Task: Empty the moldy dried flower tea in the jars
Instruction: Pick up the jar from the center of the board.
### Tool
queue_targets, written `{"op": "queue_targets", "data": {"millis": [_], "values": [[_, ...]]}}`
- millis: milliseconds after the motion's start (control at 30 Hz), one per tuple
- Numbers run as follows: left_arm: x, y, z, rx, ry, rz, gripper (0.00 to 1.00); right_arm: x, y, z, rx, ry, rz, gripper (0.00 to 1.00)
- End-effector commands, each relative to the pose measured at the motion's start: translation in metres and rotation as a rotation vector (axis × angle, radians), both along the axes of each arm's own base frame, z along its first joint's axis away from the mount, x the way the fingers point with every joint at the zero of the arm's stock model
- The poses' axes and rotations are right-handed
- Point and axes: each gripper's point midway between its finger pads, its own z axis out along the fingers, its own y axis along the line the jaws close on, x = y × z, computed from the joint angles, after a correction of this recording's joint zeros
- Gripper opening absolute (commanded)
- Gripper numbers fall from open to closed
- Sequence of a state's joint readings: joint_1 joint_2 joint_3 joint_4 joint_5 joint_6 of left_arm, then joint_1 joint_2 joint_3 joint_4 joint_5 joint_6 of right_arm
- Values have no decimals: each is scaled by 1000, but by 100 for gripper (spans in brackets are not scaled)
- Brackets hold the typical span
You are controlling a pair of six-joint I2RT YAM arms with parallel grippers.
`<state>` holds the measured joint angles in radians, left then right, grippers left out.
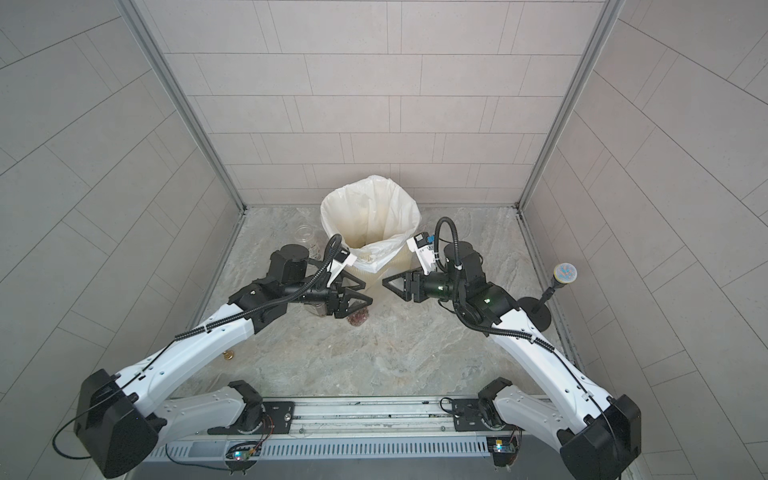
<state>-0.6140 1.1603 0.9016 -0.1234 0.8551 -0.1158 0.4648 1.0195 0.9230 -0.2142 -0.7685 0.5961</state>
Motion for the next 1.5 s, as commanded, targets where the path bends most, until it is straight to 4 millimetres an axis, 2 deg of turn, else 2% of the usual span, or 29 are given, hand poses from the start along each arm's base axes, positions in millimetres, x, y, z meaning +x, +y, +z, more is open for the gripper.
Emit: {"op": "queue_targets", "data": {"millis": [0, 100, 267, 433, 600, 700, 767, 900, 967, 1067, 1300, 1467], "values": [[-12, -13, 8, -24, -40, -97, 77, -10, 3, 32, 98, -51, 51, 51], [-19, -23, 6, 10, -43, -147, 78, -11, 0, 42, 113, -70, 46, 50], [-23, -39, 15, -4, -69, -196, 76, -14, -4, 58, 136, -95, 51, 50], [-20, -46, 26, -22, -77, -210, 66, -13, -8, 68, 147, -114, 57, 49], [-16, -49, 33, -29, -89, -203, 57, -9, -11, 71, 129, -131, 53, 51], [-11, -51, 36, -28, -102, -190, 52, -9, -12, 74, 112, -151, 50, 59], [-8, -52, 38, -24, -113, -182, 50, -8, -13, 78, 106, -164, 48, 67], [6, -50, 42, 6, -160, -114, 49, -6, -19, 89, 97, -200, 18, 91], [11, -50, 47, 16, -185, -94, 48, -4, -23, 98, 99, -223, -6, 95], [17, -49, 51, 28, -217, -68, 48, -2, -26, 105, 91, -215, -25, 95], [22, -49, 54, 27, -229, -45, 48, 0, -24, 92, 51, -170, -4, 80], [17, -49, 58, 10, -238, -67, 48, 3, -22, 88, 43, -167, 5, 79]]}}
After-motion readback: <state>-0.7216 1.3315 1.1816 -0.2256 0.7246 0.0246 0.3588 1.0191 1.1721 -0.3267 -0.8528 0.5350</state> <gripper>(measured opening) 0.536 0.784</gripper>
